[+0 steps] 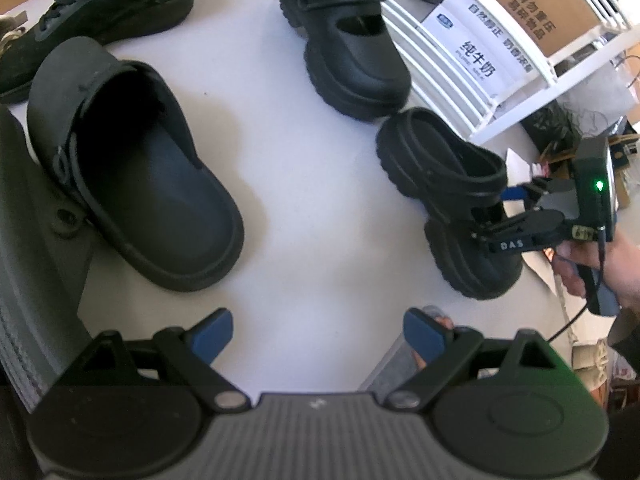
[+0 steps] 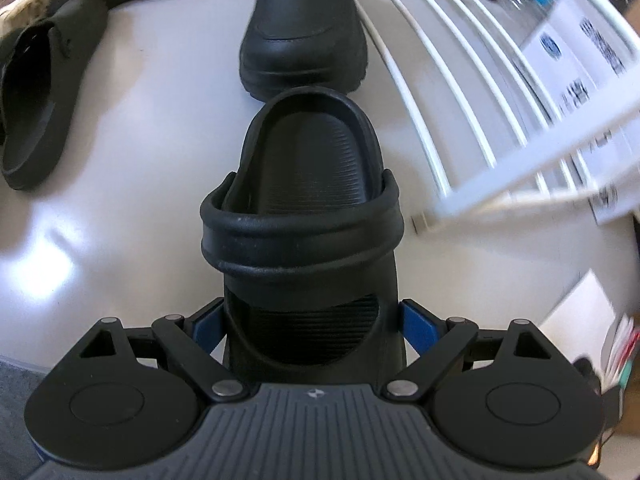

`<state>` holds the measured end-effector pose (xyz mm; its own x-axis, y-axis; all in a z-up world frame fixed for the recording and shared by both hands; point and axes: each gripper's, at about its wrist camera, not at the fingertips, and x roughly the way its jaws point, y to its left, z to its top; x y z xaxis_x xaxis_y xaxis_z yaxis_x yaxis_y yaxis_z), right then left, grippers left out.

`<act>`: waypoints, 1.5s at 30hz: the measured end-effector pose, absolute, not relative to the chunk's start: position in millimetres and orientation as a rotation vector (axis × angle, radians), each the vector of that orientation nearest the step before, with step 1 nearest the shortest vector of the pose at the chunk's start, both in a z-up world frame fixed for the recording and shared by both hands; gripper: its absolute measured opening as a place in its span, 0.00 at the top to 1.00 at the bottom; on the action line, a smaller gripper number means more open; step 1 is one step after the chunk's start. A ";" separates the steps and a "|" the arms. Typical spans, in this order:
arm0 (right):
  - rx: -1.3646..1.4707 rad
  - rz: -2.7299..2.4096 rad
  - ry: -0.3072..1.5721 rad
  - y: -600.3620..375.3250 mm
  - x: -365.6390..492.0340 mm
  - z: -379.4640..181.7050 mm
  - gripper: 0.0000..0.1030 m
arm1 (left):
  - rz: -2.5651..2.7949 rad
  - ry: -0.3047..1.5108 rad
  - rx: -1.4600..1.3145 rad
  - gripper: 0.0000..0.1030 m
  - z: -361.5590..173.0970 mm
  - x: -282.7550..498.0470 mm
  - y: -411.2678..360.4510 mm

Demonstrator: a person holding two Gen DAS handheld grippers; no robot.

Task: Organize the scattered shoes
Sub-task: 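Carry the held black clog with the right tool toward the rack, then lower the black clog beside the rack while the left tool grasps another black clog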

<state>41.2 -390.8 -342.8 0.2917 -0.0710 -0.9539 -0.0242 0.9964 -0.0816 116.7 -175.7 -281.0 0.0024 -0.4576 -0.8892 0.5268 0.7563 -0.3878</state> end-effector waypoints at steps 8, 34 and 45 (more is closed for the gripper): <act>0.011 0.007 1.247 -391.9 69.5 -344.3 0.10 | -0.764 1.366 0.088 0.09 -278.7 118.6 -181.0; -0.005 0.069 1.172 -420.4 67.3 -344.6 0.08 | -0.760 1.262 0.210 0.09 -223.9 160.9 -267.3; 0.202 0.018 1.088 -440.9 63.4 -331.6 0.08 | -0.680 1.282 0.232 0.09 -212.1 192.1 -295.1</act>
<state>63.4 -440.9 -331.6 0.4664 0.1141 -0.8772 0.0845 0.9814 0.1726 192.1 -295.1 -212.1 0.1237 -0.3365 -0.9335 0.5842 0.7852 -0.2056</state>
